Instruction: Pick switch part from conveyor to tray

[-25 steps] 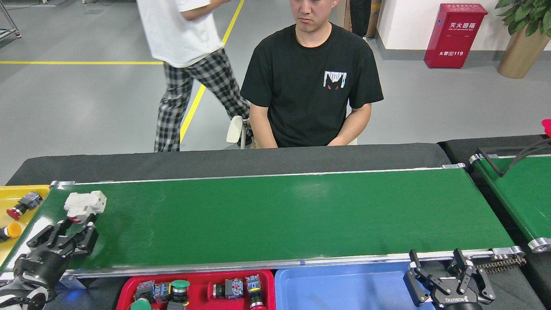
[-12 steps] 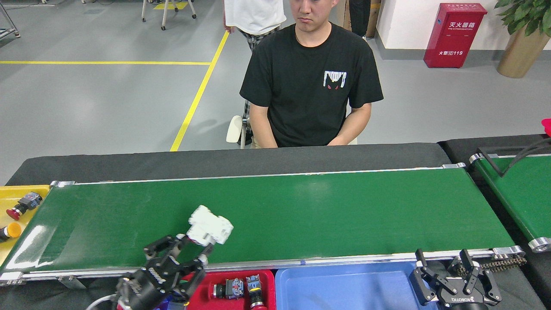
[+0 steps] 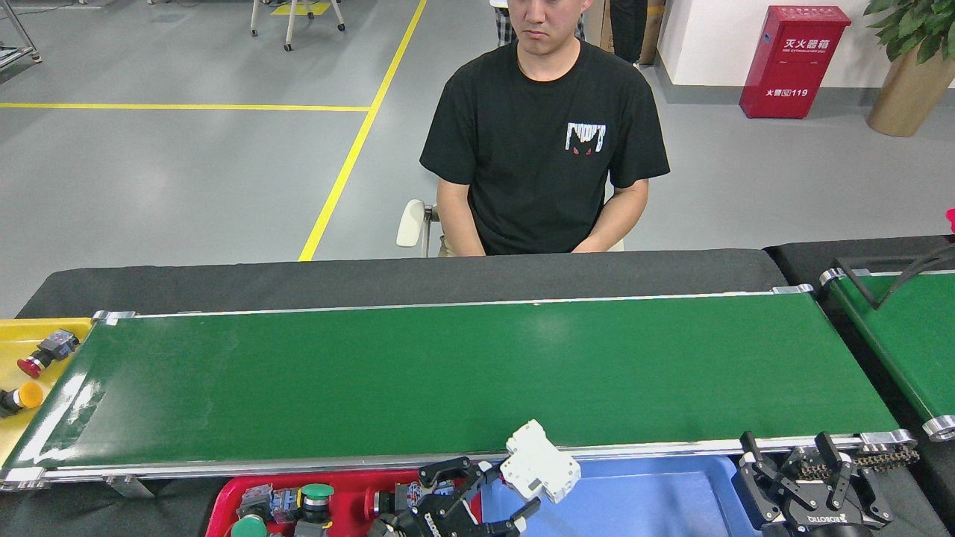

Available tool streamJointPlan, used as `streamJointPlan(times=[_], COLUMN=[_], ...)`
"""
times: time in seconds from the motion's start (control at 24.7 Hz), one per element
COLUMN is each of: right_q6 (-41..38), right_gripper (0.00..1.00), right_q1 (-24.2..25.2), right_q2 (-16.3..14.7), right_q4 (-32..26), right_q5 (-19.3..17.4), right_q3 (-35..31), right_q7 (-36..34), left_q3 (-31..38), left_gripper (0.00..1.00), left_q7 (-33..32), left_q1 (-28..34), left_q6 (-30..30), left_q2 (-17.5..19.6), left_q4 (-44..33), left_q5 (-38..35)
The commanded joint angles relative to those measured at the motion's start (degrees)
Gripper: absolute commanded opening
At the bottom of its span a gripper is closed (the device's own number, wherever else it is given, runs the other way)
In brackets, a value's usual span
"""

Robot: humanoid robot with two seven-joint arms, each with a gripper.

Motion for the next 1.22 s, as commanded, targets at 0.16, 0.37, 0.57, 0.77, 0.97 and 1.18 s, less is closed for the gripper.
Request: streamJointPlan(times=[0.16, 0.37, 0.57, 0.77, 0.97, 1.18], right_q6=[0.02, 0.01, -0.34, -0.42, -0.25, -0.69], right_gripper=[1.0, 1.0, 1.0, 1.0, 1.0, 1.0], right_q1=[0.09, 0.53, 1.14, 1.14, 1.32, 1.85], right_q2=[-0.39, -0.3, -0.12, -0.04, 0.4, 0.49], right_q4=[-0.86, -0.86, -1.13, -1.13, -0.95, -1.13], right_q5=[-0.24, -0.24, -0.16, -0.24, -0.24, -0.16], right_q3=[-0.58, -1.46, -1.19, -1.19, -0.84, -0.84], right_q7=[-0.06, -0.15, -0.15, -0.15, -0.06, -0.06], left_q3=[4.76, 27.42, 50.55, 56.44, 56.18, 56.27], left_gripper=[1.0, 1.0, 1.0, 1.0, 1.0, 1.0], left_q7=[0.86, 2.44, 2.53, 4.73, 5.25, 5.25], left_q1=[-0.21, 0.58, 4.63, 12.27, 12.36, 11.22], left_q6=[2.68, 3.74, 3.39, 3.03, 1.63, 1.54], left_q2=[-0.62, -0.44, 2.72, 5.8, 6.94, 6.94], left_q4=[-1.24, -1.85, -0.36, 2.36, 2.01, 1.93], left_q5=[0.71, 5.54, 6.69, 7.04, 8.62, 8.8])
